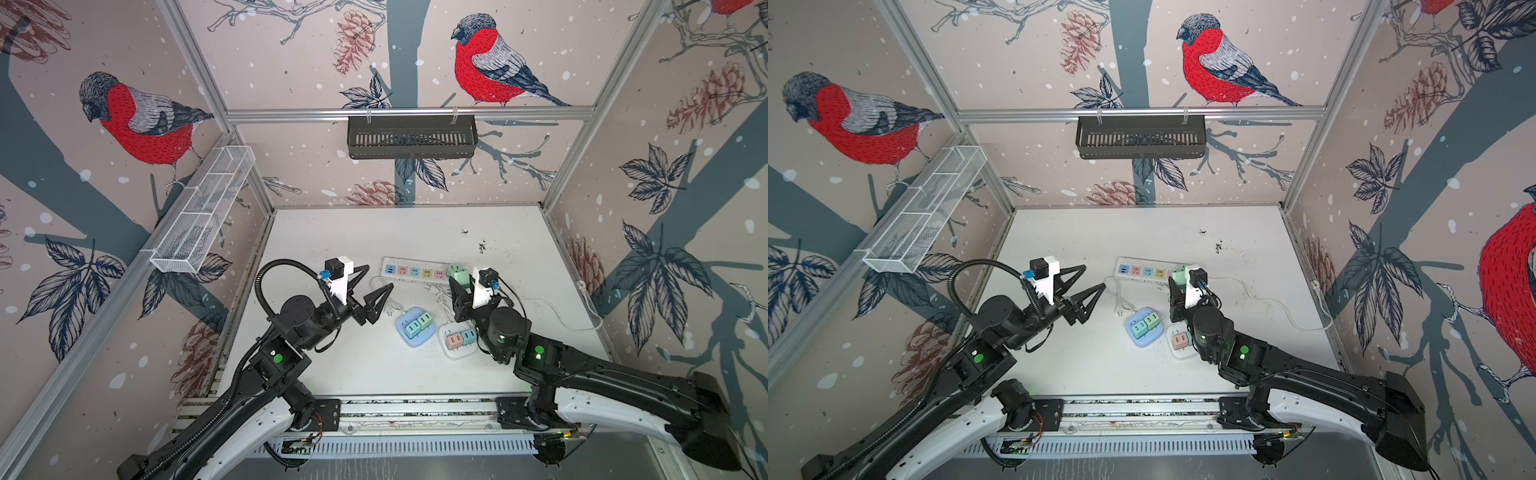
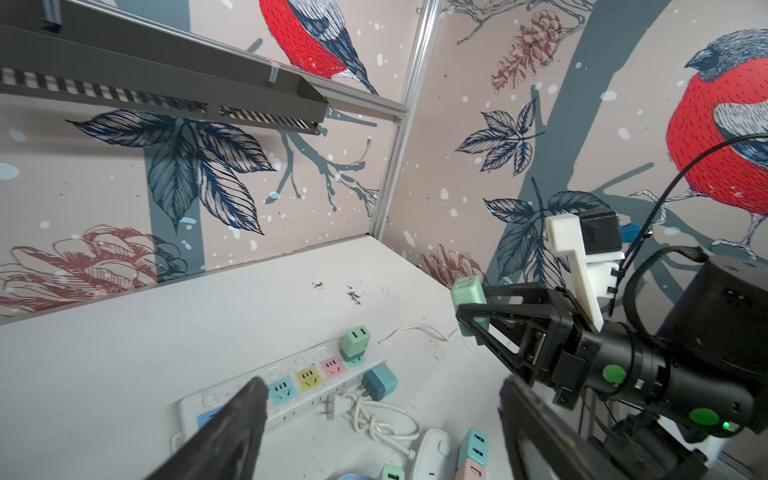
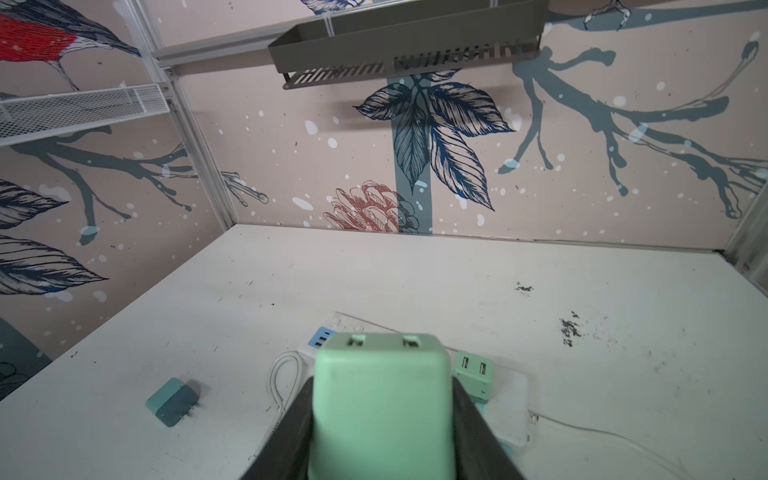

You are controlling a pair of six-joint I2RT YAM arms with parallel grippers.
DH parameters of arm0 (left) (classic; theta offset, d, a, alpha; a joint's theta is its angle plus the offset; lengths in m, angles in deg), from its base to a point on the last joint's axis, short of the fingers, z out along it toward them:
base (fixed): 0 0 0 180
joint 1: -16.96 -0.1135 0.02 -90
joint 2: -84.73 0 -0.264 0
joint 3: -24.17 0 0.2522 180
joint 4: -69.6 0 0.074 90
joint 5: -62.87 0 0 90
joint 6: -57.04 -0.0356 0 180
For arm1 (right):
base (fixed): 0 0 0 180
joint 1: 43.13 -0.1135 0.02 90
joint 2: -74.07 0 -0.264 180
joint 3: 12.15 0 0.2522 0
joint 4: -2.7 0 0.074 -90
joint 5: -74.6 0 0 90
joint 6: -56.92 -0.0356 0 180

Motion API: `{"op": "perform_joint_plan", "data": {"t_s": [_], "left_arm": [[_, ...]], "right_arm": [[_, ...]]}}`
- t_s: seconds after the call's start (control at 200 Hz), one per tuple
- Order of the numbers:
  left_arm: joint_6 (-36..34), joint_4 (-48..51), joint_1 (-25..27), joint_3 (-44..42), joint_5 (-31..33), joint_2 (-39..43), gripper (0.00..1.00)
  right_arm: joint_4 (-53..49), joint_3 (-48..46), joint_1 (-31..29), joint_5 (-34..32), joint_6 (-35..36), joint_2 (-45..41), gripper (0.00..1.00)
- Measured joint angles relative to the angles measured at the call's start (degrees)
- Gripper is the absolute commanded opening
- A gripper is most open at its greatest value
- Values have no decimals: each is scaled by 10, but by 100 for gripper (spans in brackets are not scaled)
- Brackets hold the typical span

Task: Insert the plug
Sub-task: 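Lift the green adapter with the right gripper while the left gripper moves inward, then bring the green adapter to the left gripper and close the left gripper on it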

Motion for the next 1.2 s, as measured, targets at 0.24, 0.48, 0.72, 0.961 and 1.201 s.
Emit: {"op": "perform_joint_plan", "data": {"t_s": [0.24, 0.48, 0.72, 0.961, 1.201], "left_arm": [[15, -2, 5, 11, -58, -23, 83], [15, 0, 36, 20, -79, -49, 81], [9, 1, 61, 39, -110, -86, 80], [0, 0, 71, 58, -145, -133, 78], [-5, 5, 78, 82, -147, -184, 72]], "right_arm": [[122, -87, 0, 85, 136, -29, 2], [192, -127, 0, 136, 228, -28, 1], [261, -136, 9, 156, 311, 13, 1], [299, -123, 14, 187, 354, 34, 1], [308, -122, 1, 217, 384, 48, 1]]}}
